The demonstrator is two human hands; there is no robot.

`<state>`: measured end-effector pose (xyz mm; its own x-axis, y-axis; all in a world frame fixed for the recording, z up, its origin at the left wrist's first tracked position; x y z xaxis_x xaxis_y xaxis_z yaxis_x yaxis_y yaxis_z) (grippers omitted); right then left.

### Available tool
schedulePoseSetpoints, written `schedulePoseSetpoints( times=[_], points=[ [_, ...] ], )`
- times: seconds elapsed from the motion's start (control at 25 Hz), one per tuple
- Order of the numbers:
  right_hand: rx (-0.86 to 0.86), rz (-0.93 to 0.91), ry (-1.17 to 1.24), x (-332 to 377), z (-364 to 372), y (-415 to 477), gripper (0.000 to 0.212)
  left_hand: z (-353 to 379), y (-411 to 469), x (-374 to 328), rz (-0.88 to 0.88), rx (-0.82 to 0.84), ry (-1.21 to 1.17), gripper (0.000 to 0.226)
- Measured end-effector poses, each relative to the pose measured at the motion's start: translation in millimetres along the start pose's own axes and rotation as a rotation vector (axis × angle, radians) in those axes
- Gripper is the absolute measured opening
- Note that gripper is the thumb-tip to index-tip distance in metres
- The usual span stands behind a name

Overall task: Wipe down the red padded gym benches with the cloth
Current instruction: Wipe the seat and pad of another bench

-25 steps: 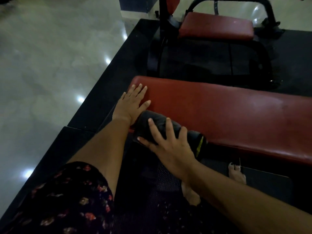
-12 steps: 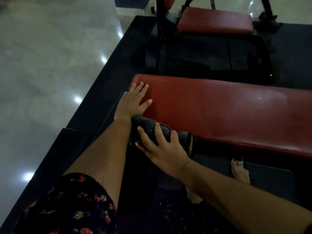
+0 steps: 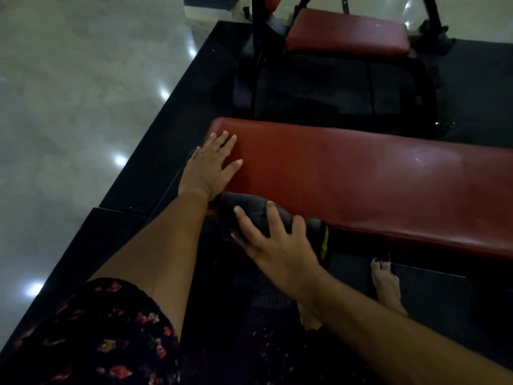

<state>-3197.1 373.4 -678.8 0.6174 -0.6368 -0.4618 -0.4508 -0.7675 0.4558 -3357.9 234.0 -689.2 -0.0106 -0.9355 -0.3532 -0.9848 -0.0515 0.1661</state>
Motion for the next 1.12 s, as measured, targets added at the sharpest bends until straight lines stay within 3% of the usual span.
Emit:
schedulePoseSetpoints(
  times=[0.08,0.2,0.36,0.48,0.64,0.76,0.88,1.12],
  points=[
    [0.007,-0.068,-0.008,-24,-2,-35,0.046,0,-3,-3,0.007,-0.009,-0.019,0.060],
    [0.014,-0.032,0.004,-69,-9,-84,0.051,1,-2,-4,0.010,-0.028,-0.031,0.061],
    [0.037,0.105,0.089,-71,-11,-63,0.044,-1,0,-2,-0.001,-0.037,-0.027,0.061],
    [0.099,0.041,0.155,-54,-3,-34,0.047,-4,0,0,-0.008,-0.063,-0.026,0.059],
    [0.077,-0.007,0.101,-86,-8,-89,0.051,-4,-3,0,-0.013,-0.075,-0.012,0.055],
    [0.069,0.114,0.053,-123,-11,-149,0.059,-5,-5,-4,0.009,-0.080,0.039,0.060],
    [0.068,0.236,0.100,-133,-17,-143,0.056,-9,-14,-12,0.005,-0.077,0.046,0.072],
    [0.111,0.055,0.133,-128,-8,-129,0.066,14,-42,-130,0.317,-0.016,0.096,0.063]
  ],
)
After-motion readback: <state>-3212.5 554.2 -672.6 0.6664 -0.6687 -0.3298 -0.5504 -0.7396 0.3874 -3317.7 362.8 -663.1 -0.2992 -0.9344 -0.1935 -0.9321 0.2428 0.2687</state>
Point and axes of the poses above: each hand's wrist, its own y-axis towards the middle knuckle, its own z-axis out of the palm, x = y × z, the point moved 10 cm from there along y, towards the middle knuckle, and after that the axes turned 7 degrees about -x, right-handed, at the moved point
